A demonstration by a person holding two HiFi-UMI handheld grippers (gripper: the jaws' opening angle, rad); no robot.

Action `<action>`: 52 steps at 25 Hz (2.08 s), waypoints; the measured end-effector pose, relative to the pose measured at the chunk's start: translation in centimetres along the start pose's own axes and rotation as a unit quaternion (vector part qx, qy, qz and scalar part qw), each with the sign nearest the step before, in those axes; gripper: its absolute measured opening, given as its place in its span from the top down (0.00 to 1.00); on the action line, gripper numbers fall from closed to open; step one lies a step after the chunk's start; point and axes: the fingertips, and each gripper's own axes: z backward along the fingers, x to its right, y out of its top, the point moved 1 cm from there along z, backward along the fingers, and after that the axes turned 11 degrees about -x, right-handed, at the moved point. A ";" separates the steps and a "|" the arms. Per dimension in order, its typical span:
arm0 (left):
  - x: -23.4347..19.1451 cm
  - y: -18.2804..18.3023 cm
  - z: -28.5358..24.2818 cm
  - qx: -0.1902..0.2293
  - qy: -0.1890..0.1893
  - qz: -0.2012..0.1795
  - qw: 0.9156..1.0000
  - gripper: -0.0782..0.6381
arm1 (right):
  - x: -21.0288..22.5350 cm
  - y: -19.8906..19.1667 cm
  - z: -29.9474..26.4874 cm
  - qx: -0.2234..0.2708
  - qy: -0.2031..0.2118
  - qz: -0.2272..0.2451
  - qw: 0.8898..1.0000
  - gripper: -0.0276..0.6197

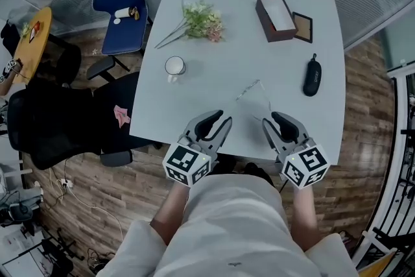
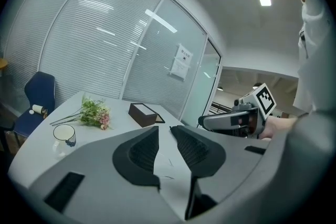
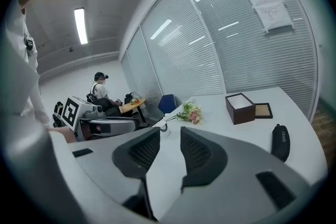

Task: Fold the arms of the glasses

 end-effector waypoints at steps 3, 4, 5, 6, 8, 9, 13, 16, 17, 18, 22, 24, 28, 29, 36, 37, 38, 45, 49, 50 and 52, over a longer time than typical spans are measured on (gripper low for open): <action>-1.1 -0.2 -0.2 -0.007 -0.011 -0.003 1.000 0.72 | 0.1 0.5 -1.0 0.001 -0.011 -0.003 1.000 0.76; -1.4 -0.2 -0.4 -0.010 -0.014 -0.003 1.000 0.73 | 0.1 0.6 -1.3 0.001 -0.014 -0.005 1.000 0.76; -1.7 -0.3 -0.5 -0.013 -0.017 -0.003 1.000 0.73 | 0.1 0.6 -1.5 0.000 -0.016 -0.006 1.000 0.76; -1.9 -0.3 -0.6 -0.016 -0.020 -0.004 1.000 0.73 | 0.2 0.7 -1.8 -0.001 -0.019 -0.008 1.000 0.76; -2.2 -0.5 -0.8 -0.020 -0.024 -0.005 0.999 0.73 | 0.3 0.6 -2.3 -0.005 -0.021 -0.010 1.000 0.76; -2.3 -0.6 -0.8 -0.022 -0.026 -0.004 0.999 0.72 | 0.3 0.5 -2.4 -0.007 -0.021 -0.011 1.000 0.76; -2.5 -1.2 -1.4 -0.030 -0.029 0.002 0.999 0.72 | 0.6 0.1 -2.9 -0.018 -0.021 -0.011 1.000 0.76; -2.7 -1.8 -2.0 -0.038 -0.025 0.007 0.999 0.73 | 1.1 0.1 -3.3 -0.026 -0.019 -0.007 0.999 0.76; -2.7 -1.9 -2.2 -0.040 -0.023 0.009 0.999 0.73 | 1.3 0.1 -3.3 -0.028 -0.018 -0.005 0.999 0.76; -2.6 -2.0 -2.5 -0.039 -0.022 0.010 0.999 0.72 | 1.6 0.1 -3.4 -0.031 -0.016 -0.005 0.999 0.77; -2.7 -2.9 -3.8 -0.042 -0.013 0.000 0.999 0.73 | 3.0 0.1 -3.5 -0.041 -0.005 -0.006 0.999 0.77; -2.8 -3.5 -4.6 -0.052 -0.003 0.000 0.999 0.73 | 3.5 0.1 -3.7 -0.047 0.004 -0.002 0.999 0.77; -2.9 -4.4 -5.7 -0.065 0.026 0.015 0.997 0.73 | 4.7 -0.3 -4.2 -0.066 0.027 0.010 0.997 0.77; -2.9 -4.5 -6.0 -0.066 0.033 0.021 0.997 0.73 | 5.1 -0.4 -4.4 -0.070 0.032 0.014 0.997 0.77; -2.3 -5.5 -7.2 -0.071 0.073 0.055 0.993 0.73 | 7.8 -0.3 -6.1 -0.108 0.069 0.056 0.990 0.78; -2.3 -5.8 -7.4 -0.073 0.078 0.060 0.992 0.73 | 8.2 -0.4 -6.4 -0.112 0.074 0.060 0.989 0.78; -2.3 -6.2 -7.6 -0.075 0.083 0.065 0.992 0.73 | 8.6 -0.5 -6.9 -0.116 0.079 0.064 0.988 0.78; -2.3 -7.7 -8.2 -0.067 0.106 0.095 0.988 0.73 | 10.4 -1.7 -10.1 -0.148 0.100 0.108 0.978 0.79; -2.5 -8.0 -8.5 -0.062 0.105 0.109 0.987 0.73 | 11.3 -2.3 -12.0 -0.161 0.106 0.152 0.969 0.79; -2.6 -8.1 -8.7 -0.063 0.104 0.109 0.987 0.73 | 11.5 -2.5 -12.5 -0.164 0.108 0.163 0.967 0.79; -2.7 -8.3 -9.1 -0.067 0.100 0.106 0.987 0.73 | 12.0 -2.8 -13.4 -0.171 0.107 0.182 0.962 0.79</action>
